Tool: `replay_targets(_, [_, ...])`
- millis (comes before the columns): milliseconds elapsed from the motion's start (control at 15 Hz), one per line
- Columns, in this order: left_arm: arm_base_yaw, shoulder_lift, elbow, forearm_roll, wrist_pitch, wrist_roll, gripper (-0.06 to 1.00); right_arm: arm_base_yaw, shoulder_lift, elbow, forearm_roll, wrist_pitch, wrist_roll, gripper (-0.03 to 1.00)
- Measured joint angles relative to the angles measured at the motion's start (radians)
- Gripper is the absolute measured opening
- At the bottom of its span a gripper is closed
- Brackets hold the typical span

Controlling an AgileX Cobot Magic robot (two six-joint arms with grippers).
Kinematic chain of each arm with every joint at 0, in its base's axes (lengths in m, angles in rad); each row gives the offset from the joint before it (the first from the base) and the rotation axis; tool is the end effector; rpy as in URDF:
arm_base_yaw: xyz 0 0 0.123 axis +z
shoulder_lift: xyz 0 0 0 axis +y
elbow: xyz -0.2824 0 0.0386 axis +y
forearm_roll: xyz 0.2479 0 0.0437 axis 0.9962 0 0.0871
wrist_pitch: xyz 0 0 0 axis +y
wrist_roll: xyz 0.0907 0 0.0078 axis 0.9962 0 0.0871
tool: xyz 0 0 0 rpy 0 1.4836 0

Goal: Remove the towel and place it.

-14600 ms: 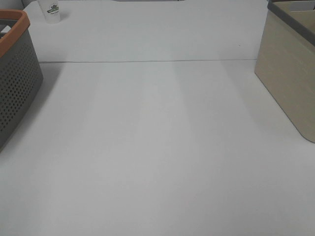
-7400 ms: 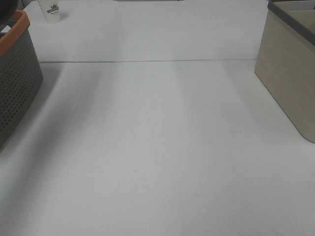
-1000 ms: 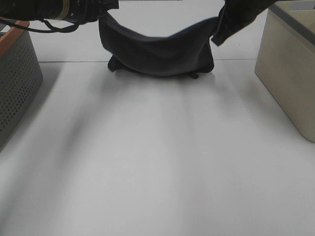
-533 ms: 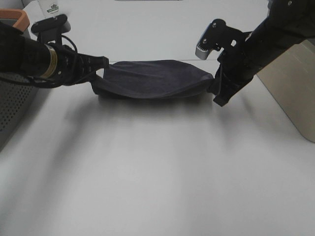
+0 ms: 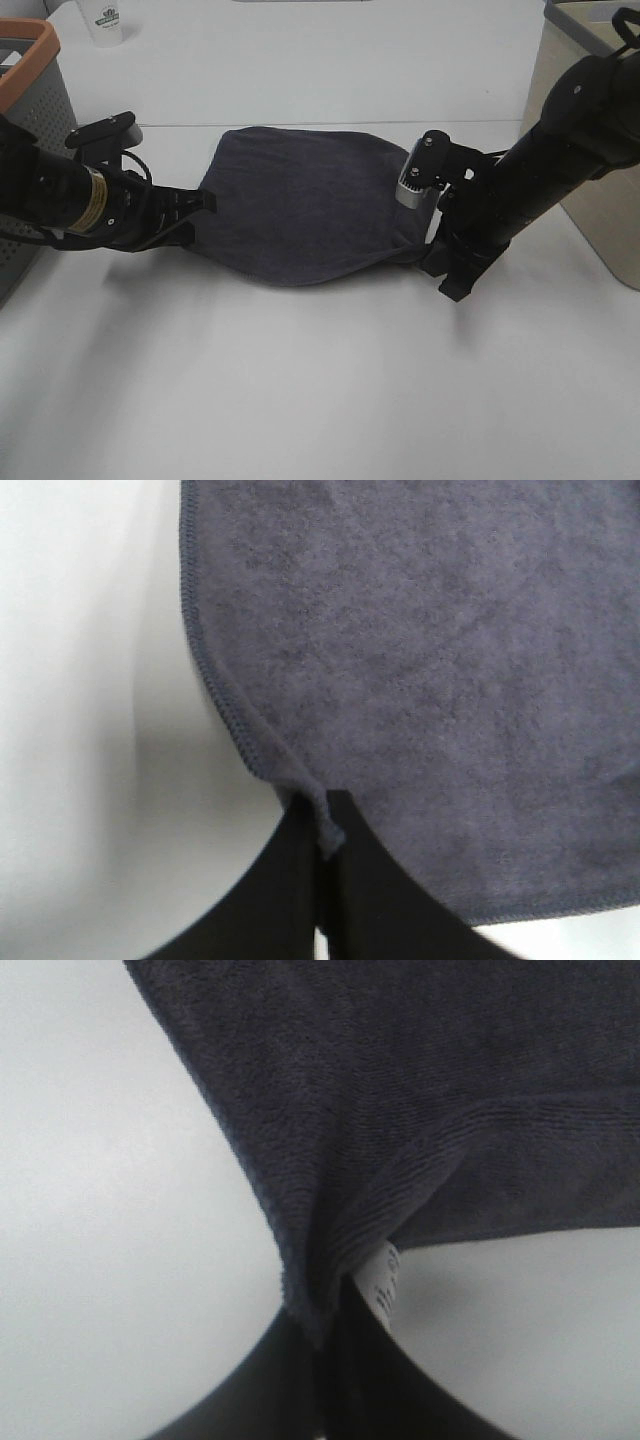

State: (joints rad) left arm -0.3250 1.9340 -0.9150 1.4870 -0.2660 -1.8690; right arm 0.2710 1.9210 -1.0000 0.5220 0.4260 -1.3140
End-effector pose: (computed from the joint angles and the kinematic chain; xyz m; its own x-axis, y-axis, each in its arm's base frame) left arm 0.3313 -0.1367 0.1157 -0.8659 -0.0907 -0.4919 0.1462 0.8946 -0.4223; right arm 0.3316 0.1117 0.1207 -0.3615 -0.8509 -0.3811 -0.8897 0.4371 -0.1320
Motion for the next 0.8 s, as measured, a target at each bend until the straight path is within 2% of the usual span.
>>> replay_targets(133, [0.0, 0.0, 0.0, 0.027, -0.036, 0.0, 0.0, 0.0, 0.019, 0.005, -0.013, -0.021, -0.003, 0.02])
replay_targets(333, [0.0, 0.0, 0.0, 0.11, -0.053, -0.002, 0.0, 0.0, 0.021, 0.007, -0.13, -0.044, -0.003, 0.02])
replay_targets(533, [0.0, 0.0, 0.0, 0.169, -0.058, -0.052, 0.01, 0.0, 0.021, 0.008, -0.224, -0.044, -0.003, 0.02])
replay_targets(600, [0.0, 0.0, 0.0, 0.186, -0.065, -0.057, 0.08, 0.0, 0.021, 0.008, -0.228, -0.043, -0.003, 0.03])
replay_targets(667, [0.0, 0.0, 0.0, 0.192, -0.074, -0.061, 0.21, 0.0, 0.021, 0.008, -0.227, -0.041, -0.003, 0.12])
replay_targets(800, [0.0, 0.0, 0.0, 0.193, -0.083, -0.072, 0.55, 0.0, 0.021, 0.008, -0.222, -0.028, -0.003, 0.48])
